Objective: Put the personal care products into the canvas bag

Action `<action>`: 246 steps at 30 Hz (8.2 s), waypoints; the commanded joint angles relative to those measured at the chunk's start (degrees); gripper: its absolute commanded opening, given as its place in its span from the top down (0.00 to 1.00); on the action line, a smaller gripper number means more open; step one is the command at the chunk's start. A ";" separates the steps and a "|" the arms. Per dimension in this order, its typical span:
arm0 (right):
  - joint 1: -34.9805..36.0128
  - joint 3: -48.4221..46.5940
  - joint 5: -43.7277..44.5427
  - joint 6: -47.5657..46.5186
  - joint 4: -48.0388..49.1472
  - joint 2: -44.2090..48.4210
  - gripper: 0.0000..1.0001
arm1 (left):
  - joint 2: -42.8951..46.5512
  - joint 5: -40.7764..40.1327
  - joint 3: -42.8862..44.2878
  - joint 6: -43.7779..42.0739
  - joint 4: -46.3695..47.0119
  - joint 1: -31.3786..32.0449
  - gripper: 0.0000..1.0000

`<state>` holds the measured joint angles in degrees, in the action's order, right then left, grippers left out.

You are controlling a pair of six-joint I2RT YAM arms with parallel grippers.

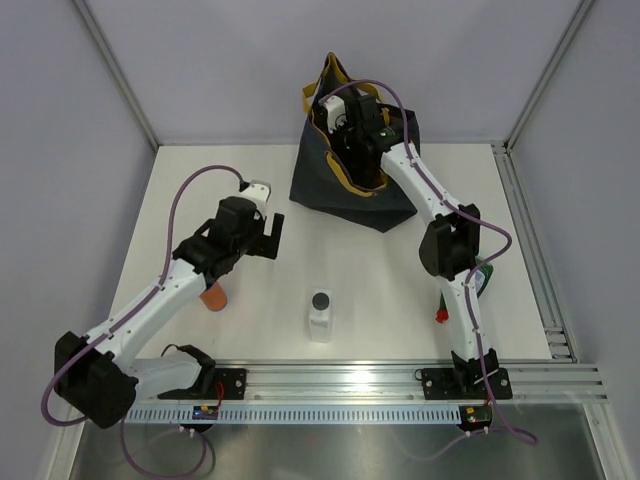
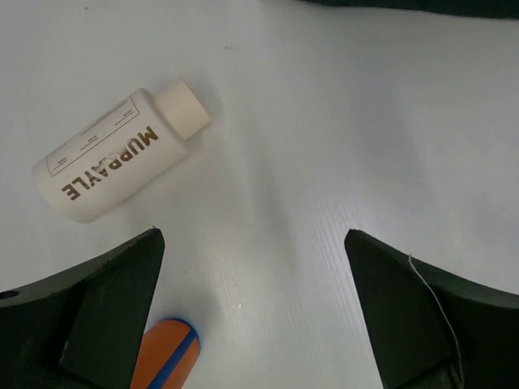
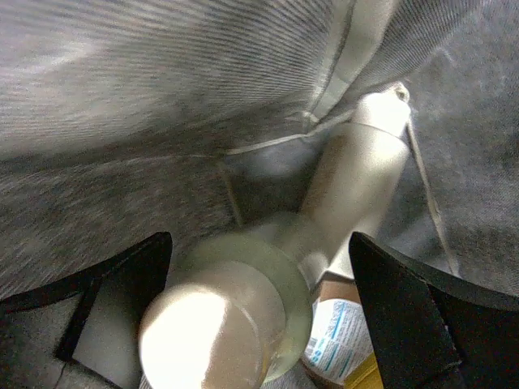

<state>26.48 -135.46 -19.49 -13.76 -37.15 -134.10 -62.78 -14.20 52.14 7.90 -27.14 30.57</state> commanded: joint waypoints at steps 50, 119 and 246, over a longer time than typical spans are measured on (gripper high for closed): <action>-10.92 62.42 -34.74 -14.98 -4.78 70.12 0.00 | 18.24 -8.80 -19.89 19.51 16.06 40.87 0.01; 10.87 67.35 -48.02 -13.92 8.06 54.47 0.83 | 8.38 46.80 1.74 8.09 38.03 12.24 1.00; -16.81 48.71 -45.38 -21.66 -8.82 60.19 0.01 | -50.77 18.24 22.84 -56.16 -9.69 -24.50 0.16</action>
<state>10.35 -87.24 -61.73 -37.10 -48.10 -76.18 -110.54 -0.01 75.16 -48.38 -36.32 5.89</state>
